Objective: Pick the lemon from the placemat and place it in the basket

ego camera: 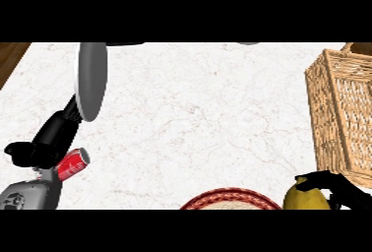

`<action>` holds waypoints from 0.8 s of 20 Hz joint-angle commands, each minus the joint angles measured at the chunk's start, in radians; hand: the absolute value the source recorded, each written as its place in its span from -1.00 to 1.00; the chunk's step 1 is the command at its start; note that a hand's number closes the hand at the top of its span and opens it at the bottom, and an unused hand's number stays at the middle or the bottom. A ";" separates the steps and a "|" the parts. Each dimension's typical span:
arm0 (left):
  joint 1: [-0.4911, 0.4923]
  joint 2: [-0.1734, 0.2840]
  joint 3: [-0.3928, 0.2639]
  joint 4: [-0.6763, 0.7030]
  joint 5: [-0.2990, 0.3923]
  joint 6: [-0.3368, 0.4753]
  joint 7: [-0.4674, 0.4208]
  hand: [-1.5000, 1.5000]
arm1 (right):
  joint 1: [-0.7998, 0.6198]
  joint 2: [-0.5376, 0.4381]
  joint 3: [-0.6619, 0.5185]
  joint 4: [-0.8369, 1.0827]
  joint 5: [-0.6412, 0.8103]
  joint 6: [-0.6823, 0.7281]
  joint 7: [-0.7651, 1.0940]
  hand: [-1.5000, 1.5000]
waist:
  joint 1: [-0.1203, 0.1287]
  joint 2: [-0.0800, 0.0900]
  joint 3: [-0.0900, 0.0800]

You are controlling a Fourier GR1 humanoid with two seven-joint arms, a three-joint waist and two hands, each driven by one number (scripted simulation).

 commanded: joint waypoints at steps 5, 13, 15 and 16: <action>0.013 -0.013 -0.019 0.049 -0.027 0.002 -0.051 0.00 | -0.429 0.023 -0.267 -0.078 -0.085 0.093 0.313 1.00 | 0.019 0.003 0.000; 0.016 0.005 -0.002 -0.004 0.013 -0.029 0.002 0.00 | -0.829 -0.191 -0.680 0.176 -0.314 0.197 0.428 1.00 | 0.007 -0.005 0.003; -0.016 -0.030 -0.037 -0.035 -0.038 0.028 0.034 0.00 | -0.873 -0.278 -0.780 0.288 -0.387 0.198 0.387 1.00 | 0.003 -0.004 0.004; -0.020 -0.035 -0.030 0.038 -0.042 0.027 -0.010 0.00 | -0.922 -0.322 -0.787 0.351 -0.395 0.208 0.397 1.00 | 0.002 -0.002 0.003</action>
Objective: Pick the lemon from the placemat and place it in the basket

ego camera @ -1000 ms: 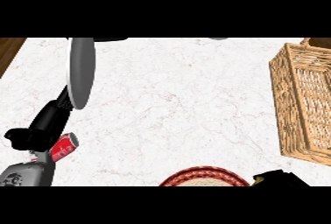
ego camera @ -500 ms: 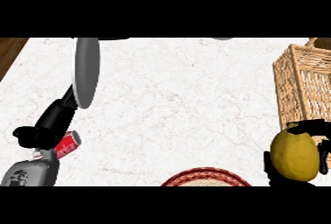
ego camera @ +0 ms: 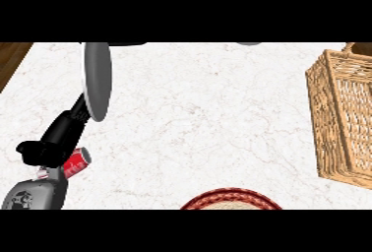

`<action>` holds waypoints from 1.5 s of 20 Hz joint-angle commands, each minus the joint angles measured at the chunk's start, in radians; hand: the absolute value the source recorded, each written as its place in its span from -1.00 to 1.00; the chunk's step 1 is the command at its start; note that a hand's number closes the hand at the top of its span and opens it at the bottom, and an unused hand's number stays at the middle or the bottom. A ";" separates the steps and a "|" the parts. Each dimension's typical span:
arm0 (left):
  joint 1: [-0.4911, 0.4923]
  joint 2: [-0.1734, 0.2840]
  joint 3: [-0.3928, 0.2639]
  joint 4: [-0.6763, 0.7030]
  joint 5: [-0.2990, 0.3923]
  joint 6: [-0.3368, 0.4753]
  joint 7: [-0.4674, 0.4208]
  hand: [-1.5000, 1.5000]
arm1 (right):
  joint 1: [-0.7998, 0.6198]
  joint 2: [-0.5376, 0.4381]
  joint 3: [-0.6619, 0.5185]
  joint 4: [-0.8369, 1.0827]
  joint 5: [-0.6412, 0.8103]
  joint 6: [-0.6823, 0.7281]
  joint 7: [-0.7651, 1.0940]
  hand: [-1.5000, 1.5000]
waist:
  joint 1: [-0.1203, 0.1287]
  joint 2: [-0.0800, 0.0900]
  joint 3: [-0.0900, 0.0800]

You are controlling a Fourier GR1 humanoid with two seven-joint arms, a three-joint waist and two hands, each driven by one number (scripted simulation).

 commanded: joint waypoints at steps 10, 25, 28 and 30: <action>0.015 0.001 0.023 0.051 -0.003 -0.014 -0.059 0.00 | -0.047 -0.206 -0.170 0.493 -0.157 -0.077 -0.301 1.00 | 0.002 0.002 0.000; -0.072 0.009 0.043 0.036 0.018 -0.022 0.036 0.00 | -0.114 -0.346 -0.256 0.936 -0.216 -0.286 -0.668 -1.00 | 0.002 0.002 0.001; -0.012 -0.024 -0.009 0.017 -0.035 -0.002 -0.014 0.00 | -0.153 -0.366 -0.213 1.055 -0.186 -0.339 -0.784 -1.00 | 0.007 0.003 0.001; -0.004 0.014 0.045 0.067 -0.010 -0.031 -0.071 0.00 | -0.137 -0.396 -0.212 1.005 -0.219 -0.309 -0.731 -1.00 | 0.003 0.002 0.000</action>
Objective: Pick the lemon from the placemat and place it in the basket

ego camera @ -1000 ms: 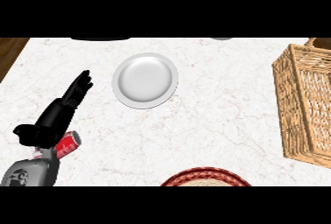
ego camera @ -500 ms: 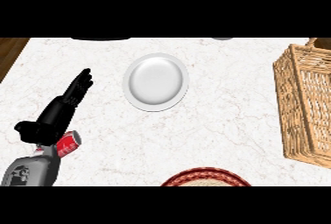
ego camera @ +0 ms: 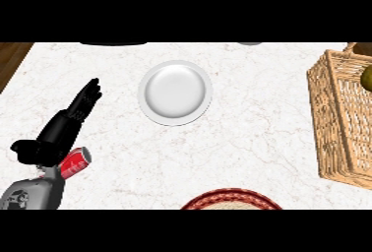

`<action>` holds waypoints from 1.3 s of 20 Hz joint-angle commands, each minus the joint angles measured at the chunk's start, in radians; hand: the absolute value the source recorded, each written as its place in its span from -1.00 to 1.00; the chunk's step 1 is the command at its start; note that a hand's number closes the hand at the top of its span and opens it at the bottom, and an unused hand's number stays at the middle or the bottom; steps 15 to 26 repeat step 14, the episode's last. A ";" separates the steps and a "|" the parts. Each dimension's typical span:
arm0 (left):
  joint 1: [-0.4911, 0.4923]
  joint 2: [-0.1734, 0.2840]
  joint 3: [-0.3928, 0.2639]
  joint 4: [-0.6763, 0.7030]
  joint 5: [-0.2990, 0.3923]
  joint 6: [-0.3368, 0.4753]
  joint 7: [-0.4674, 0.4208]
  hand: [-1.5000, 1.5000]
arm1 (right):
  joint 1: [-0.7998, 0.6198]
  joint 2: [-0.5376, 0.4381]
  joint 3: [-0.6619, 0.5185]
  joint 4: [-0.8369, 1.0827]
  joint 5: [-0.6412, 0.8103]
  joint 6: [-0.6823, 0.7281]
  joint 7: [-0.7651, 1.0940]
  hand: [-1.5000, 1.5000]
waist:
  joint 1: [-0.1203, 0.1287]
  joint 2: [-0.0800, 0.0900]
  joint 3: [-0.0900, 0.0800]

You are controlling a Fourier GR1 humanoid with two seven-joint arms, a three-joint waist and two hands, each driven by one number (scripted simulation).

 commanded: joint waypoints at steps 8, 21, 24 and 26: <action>-0.010 -0.038 -0.031 0.047 -0.049 0.032 -0.023 0.00 | -0.094 -0.073 -0.053 0.060 -0.199 0.037 0.038 -1.00 | -0.006 -0.001 -0.001; 0.033 -0.017 -0.003 0.009 -0.012 0.001 -0.046 0.00 | -0.049 -0.174 -0.182 0.153 -0.343 0.134 0.124 -1.00 | -0.007 -0.002 0.000; 0.033 -0.017 -0.003 0.009 -0.012 0.001 -0.046 0.00 | -0.049 -0.174 -0.182 0.153 -0.343 0.134 0.124 -1.00 | -0.007 -0.002 0.000; 0.033 -0.017 -0.003 0.009 -0.012 0.001 -0.046 0.00 | -0.049 -0.174 -0.182 0.153 -0.343 0.134 0.124 -1.00 | -0.007 -0.002 0.000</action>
